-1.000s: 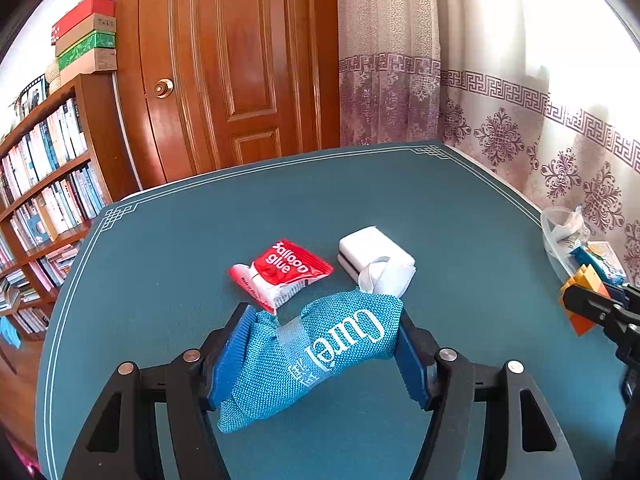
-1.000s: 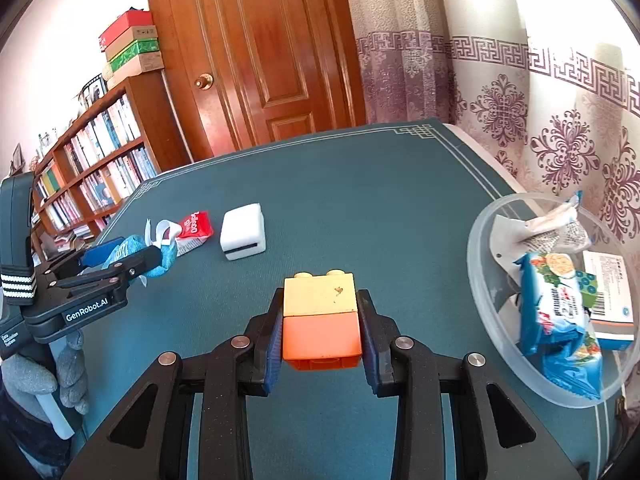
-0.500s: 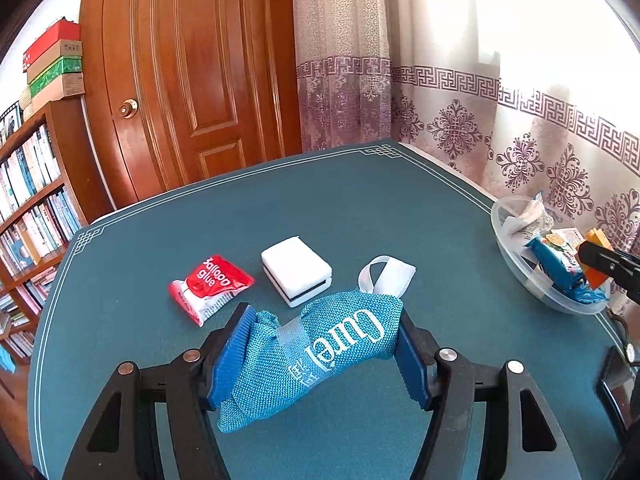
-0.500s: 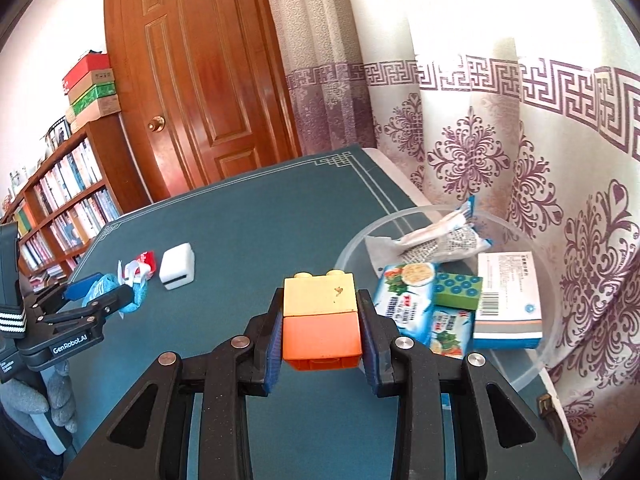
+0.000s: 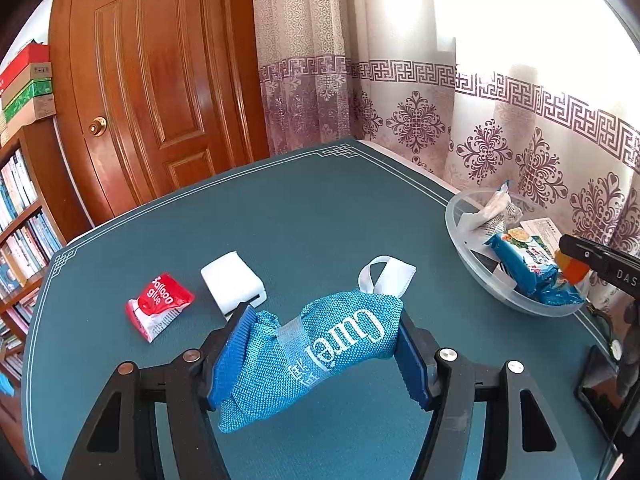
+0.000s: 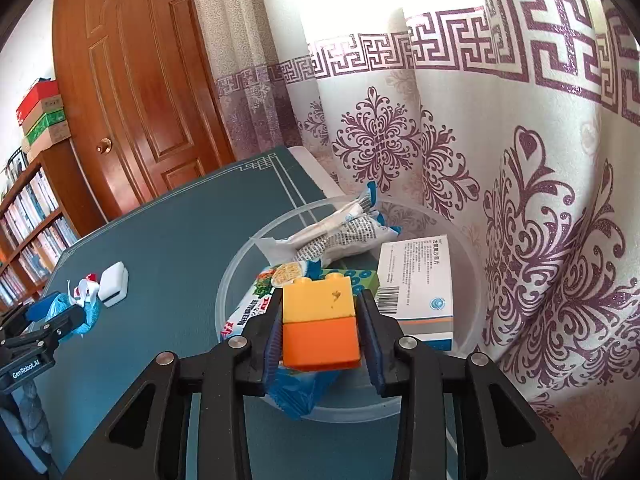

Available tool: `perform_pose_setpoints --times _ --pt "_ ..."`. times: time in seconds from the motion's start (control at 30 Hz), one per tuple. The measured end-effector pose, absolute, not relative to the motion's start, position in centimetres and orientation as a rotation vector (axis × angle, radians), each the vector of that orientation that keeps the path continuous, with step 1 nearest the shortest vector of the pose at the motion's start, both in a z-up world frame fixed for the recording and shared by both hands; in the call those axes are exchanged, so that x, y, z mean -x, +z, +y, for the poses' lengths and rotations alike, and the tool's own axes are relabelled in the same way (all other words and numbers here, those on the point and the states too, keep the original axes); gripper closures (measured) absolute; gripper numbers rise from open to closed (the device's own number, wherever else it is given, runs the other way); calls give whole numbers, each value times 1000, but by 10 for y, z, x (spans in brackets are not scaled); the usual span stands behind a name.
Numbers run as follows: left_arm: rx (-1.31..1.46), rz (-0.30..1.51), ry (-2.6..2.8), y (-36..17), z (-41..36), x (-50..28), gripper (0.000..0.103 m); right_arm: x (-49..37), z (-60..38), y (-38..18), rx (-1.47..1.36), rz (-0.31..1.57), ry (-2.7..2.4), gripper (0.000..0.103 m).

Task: Organize objects
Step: 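Carry the orange block to the bowl with the right gripper while the left gripper carries the sachet there, then release the orange block and the blue sachet into the clear bowl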

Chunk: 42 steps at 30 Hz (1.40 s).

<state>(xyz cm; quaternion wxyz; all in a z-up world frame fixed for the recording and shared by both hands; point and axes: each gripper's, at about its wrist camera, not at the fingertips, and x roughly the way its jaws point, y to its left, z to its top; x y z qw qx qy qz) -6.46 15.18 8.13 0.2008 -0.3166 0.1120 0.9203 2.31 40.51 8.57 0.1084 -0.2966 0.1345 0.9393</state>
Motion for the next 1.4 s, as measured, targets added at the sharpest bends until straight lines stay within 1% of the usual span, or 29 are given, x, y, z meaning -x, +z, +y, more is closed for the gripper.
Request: perform_pose_setpoints --times 0.03,0.07,0.47,0.63,0.93,1.1,1.17,1.23,1.27,1.3,1.4 --pt "884 317 2567 82 155 65 33 -25 407 85 869 400 2762 61" --pt "883 321 2560 82 160 65 33 -27 409 85 867 406 2762 60" --pt "851 339 2439 93 221 68 33 -44 412 84 861 398 2791 60" --pt "882 278 2359 95 248 78 33 -47 410 84 856 387 2804 60" --pt "988 106 2230 91 285 106 33 -46 411 81 861 411 2814 60" --pt "1019 58 2193 89 300 116 32 -48 417 82 844 427 2806 60" --pt "1030 36 2187 89 303 119 28 -48 418 82 841 430 2802 60" --pt "1038 8 2167 88 305 121 15 -48 419 81 841 429 2802 60" --pt "1033 -7 2162 88 304 121 13 -48 418 81 842 429 2802 60" --pt "1027 -18 2164 88 302 121 10 -48 418 81 842 429 2803 60" --pt "1027 -46 2169 89 293 123 10 -48 418 82 841 428 2805 60"
